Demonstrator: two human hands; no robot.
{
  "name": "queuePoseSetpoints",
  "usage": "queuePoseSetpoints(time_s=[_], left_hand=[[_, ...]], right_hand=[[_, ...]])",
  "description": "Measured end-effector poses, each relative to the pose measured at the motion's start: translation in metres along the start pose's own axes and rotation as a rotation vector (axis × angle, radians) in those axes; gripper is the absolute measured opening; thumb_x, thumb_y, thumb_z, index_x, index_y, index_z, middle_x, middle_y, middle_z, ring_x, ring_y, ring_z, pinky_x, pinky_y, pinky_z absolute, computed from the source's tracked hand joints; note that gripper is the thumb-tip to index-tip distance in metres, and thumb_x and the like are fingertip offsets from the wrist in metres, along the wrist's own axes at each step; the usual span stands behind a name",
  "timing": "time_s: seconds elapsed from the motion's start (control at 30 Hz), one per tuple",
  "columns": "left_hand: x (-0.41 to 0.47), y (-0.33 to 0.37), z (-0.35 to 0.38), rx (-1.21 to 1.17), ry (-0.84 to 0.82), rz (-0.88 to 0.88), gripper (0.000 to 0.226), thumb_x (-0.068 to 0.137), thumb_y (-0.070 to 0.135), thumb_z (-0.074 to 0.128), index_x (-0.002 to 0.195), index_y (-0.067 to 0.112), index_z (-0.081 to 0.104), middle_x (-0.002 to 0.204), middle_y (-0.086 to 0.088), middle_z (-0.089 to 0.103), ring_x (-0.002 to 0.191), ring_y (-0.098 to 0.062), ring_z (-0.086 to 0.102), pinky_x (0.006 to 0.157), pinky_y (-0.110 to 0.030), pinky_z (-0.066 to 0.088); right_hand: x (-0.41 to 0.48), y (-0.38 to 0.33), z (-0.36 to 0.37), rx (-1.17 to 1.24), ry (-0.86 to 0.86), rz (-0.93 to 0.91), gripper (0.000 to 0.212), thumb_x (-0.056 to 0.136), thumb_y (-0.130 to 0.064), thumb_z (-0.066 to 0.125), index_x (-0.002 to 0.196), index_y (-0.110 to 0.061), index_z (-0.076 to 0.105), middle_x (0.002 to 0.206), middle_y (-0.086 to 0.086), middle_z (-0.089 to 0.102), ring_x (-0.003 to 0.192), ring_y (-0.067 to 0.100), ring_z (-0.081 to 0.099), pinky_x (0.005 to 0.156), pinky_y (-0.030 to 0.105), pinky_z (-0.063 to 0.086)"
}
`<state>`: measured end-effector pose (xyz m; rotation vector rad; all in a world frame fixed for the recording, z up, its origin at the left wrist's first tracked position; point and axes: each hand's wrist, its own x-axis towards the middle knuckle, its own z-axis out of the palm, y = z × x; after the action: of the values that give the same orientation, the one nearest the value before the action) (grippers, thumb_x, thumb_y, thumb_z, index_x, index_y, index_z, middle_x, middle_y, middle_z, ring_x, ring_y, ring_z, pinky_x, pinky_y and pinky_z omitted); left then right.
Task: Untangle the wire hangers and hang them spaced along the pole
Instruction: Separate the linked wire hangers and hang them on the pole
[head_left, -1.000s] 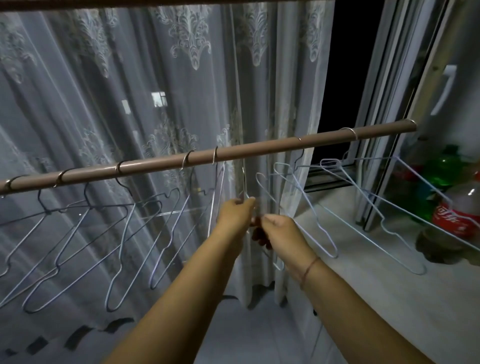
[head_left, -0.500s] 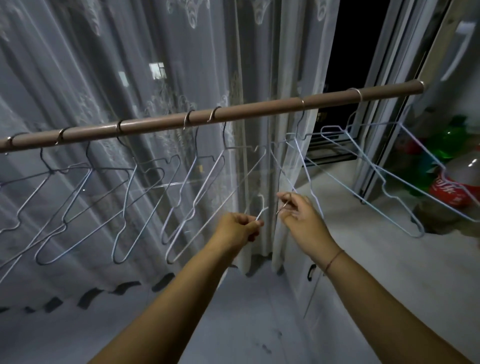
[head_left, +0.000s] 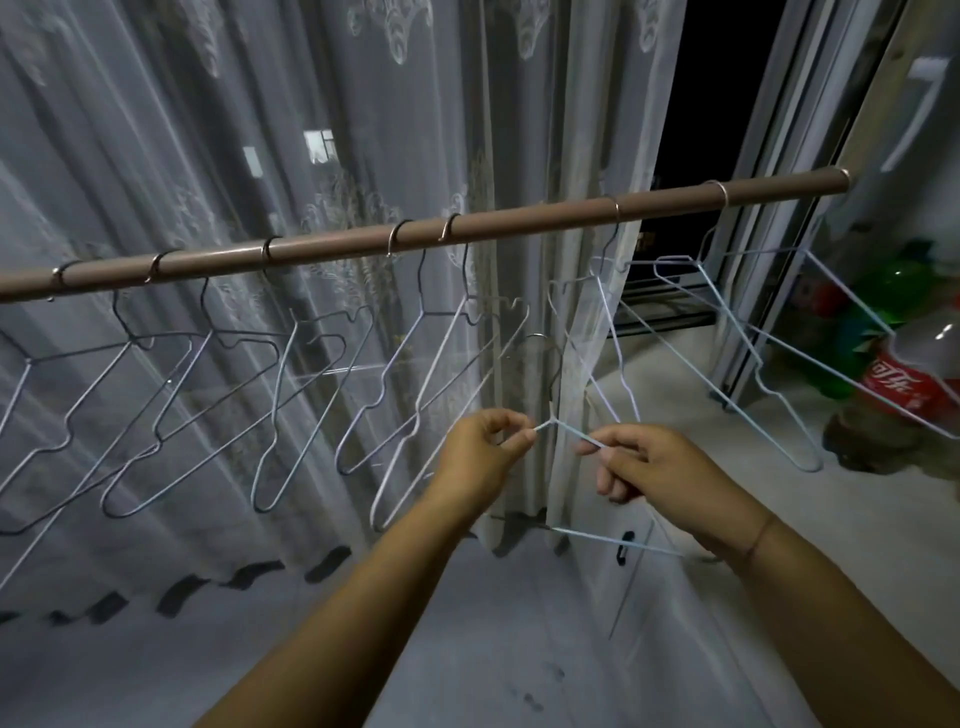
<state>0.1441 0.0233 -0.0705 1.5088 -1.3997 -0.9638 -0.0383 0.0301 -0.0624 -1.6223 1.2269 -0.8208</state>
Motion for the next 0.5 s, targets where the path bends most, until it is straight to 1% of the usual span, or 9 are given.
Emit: queuePoseSetpoints(time_s=[0.07, 0.1, 0.13, 0.17, 0.23, 0.3, 0.33, 0.43, 0.5], left_hand=[[-0.001, 0.007, 0.006, 0.061, 0.217, 0.092, 0.018, 0.083, 0.019, 0.068, 0.1, 0.014, 0.067, 0.105, 0.001, 0.058, 0.088, -0.002, 0.052, 0.081, -0.017, 0.041], [-0.004, 0.014, 0.009, 0.045, 0.283, 0.127, 0.017, 0.082, 0.02, 0.069, 0.098, 0.016, 0.066, 0.101, 0.001, 0.058, 0.083, -0.001, 0.051, 0.078, -0.017, 0.043], [-0.006, 0.021, 0.011, -0.004, 0.301, 0.142, 0.014, 0.082, 0.022, 0.069, 0.094, 0.016, 0.066, 0.095, -0.001, 0.06, 0.078, -0.002, 0.053, 0.074, -0.017, 0.045], [-0.007, 0.028, 0.013, -0.08, 0.268, 0.139, 0.012, 0.082, 0.024, 0.069, 0.09, 0.015, 0.067, 0.089, -0.002, 0.064, 0.074, -0.004, 0.056, 0.071, -0.018, 0.047], [-0.006, 0.043, 0.018, -0.225, 0.132, 0.094, 0.012, 0.083, 0.026, 0.067, 0.083, 0.014, 0.071, 0.075, 0.003, 0.069, 0.069, -0.001, 0.061, 0.07, -0.019, 0.049], [-0.001, 0.059, 0.021, -0.296, 0.014, 0.058, 0.017, 0.086, 0.026, 0.064, 0.078, 0.013, 0.073, 0.063, 0.008, 0.067, 0.061, 0.004, 0.06, 0.068, -0.017, 0.047], [0.002, 0.066, 0.023, -0.338, -0.015, 0.04, 0.019, 0.086, 0.024, 0.063, 0.078, 0.01, 0.073, 0.059, 0.008, 0.065, 0.058, 0.001, 0.058, 0.065, -0.016, 0.046], [0.013, 0.091, 0.025, -0.459, -0.037, 0.0, 0.018, 0.088, 0.018, 0.062, 0.079, 0.004, 0.07, 0.048, 0.005, 0.054, 0.046, -0.007, 0.05, 0.048, -0.016, 0.043], [0.021, 0.107, 0.024, -0.513, -0.017, -0.013, 0.016, 0.087, 0.016, 0.062, 0.08, 0.003, 0.069, 0.044, 0.004, 0.051, 0.041, -0.008, 0.046, 0.042, -0.014, 0.038]], right_hand=[[-0.007, -0.01, 0.0, 0.127, 0.039, 0.041, 0.025, 0.093, 0.002, 0.039, 0.104, 0.002, 0.062, 0.061, 0.008, 0.057, 0.047, 0.009, 0.049, 0.048, 0.018, 0.047], [-0.009, -0.015, -0.001, 0.17, 0.056, 0.05, 0.025, 0.093, 0.002, 0.039, 0.105, 0.001, 0.061, 0.061, 0.008, 0.057, 0.045, 0.007, 0.048, 0.046, 0.017, 0.047], [-0.011, -0.021, -0.001, 0.202, 0.071, 0.051, 0.026, 0.094, 0.002, 0.038, 0.106, 0.001, 0.06, 0.062, 0.008, 0.056, 0.045, 0.005, 0.048, 0.046, 0.016, 0.047], [-0.012, -0.027, -0.001, 0.223, 0.082, 0.043, 0.026, 0.094, 0.002, 0.038, 0.106, -0.001, 0.06, 0.062, 0.008, 0.057, 0.045, 0.004, 0.049, 0.046, 0.016, 0.047], [-0.011, -0.039, -0.001, 0.246, 0.104, 0.014, 0.027, 0.093, 0.001, 0.038, 0.107, -0.004, 0.06, 0.064, 0.007, 0.058, 0.047, 0.004, 0.05, 0.048, 0.016, 0.048], [-0.008, -0.05, -0.001, 0.268, 0.13, -0.021, 0.027, 0.092, 0.001, 0.038, 0.108, -0.005, 0.06, 0.065, 0.008, 0.058, 0.05, 0.006, 0.051, 0.051, 0.017, 0.05], [-0.006, -0.056, -0.001, 0.282, 0.14, -0.04, 0.027, 0.092, 0.0, 0.038, 0.108, -0.004, 0.06, 0.065, 0.008, 0.057, 0.051, 0.008, 0.051, 0.051, 0.018, 0.05], [0.005, -0.075, -0.003, 0.303, 0.192, -0.098, 0.024, 0.093, -0.001, 0.039, 0.095, -0.005, 0.062, 0.061, 0.006, 0.054, 0.051, 0.012, 0.049, 0.047, 0.019, 0.049], [0.017, -0.085, -0.006, 0.281, 0.249, -0.129, 0.023, 0.094, -0.003, 0.04, 0.097, -0.005, 0.063, 0.064, 0.008, 0.056, 0.049, 0.01, 0.048, 0.045, 0.019, 0.047]])
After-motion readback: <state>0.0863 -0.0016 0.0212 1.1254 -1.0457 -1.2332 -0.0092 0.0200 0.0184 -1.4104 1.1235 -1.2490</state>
